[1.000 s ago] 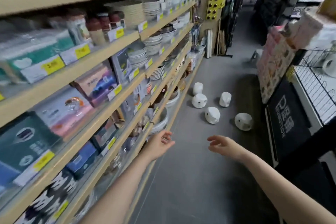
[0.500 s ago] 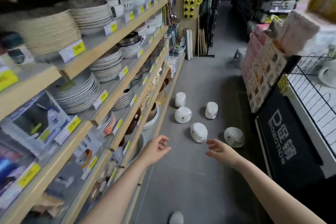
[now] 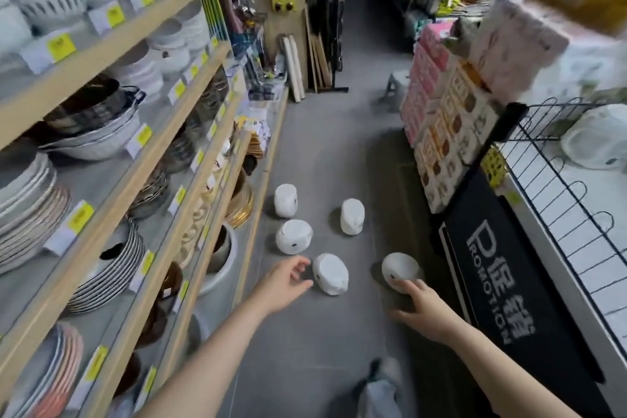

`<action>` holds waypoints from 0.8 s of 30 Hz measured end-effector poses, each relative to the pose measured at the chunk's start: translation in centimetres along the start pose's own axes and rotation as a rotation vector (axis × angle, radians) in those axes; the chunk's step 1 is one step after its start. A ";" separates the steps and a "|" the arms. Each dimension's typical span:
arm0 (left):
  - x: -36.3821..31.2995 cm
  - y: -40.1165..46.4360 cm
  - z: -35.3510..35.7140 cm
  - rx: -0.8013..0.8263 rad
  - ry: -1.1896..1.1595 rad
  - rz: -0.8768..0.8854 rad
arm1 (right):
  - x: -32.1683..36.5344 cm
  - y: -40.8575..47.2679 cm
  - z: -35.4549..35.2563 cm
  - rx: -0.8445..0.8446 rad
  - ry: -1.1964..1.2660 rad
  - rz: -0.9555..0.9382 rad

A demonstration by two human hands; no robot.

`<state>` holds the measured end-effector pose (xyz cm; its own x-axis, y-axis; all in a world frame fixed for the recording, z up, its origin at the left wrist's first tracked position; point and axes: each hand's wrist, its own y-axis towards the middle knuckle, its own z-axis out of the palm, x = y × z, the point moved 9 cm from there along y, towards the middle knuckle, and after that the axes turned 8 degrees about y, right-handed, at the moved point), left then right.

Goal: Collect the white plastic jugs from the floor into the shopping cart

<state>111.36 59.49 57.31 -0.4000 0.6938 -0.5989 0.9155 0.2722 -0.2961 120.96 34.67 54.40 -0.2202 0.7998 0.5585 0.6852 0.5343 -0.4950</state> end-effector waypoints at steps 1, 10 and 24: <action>-0.7 2.0 0.4 0.014 0.017 0.004 | -1.0 1.8 -1.1 -0.004 -0.013 -0.002; -2.8 23.2 6.5 0.076 0.195 0.102 | -13.8 20.6 -6.7 -0.005 -0.116 0.060; 11.3 50.6 46.7 0.448 0.521 0.489 | -42.5 49.7 10.9 -0.059 -0.207 0.256</action>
<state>151.20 49.94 0.83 0.2084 0.9135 -0.3494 0.8333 -0.3529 -0.4255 156.80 30.21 -1.26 -0.1678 0.9479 0.2709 0.7741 0.2968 -0.5592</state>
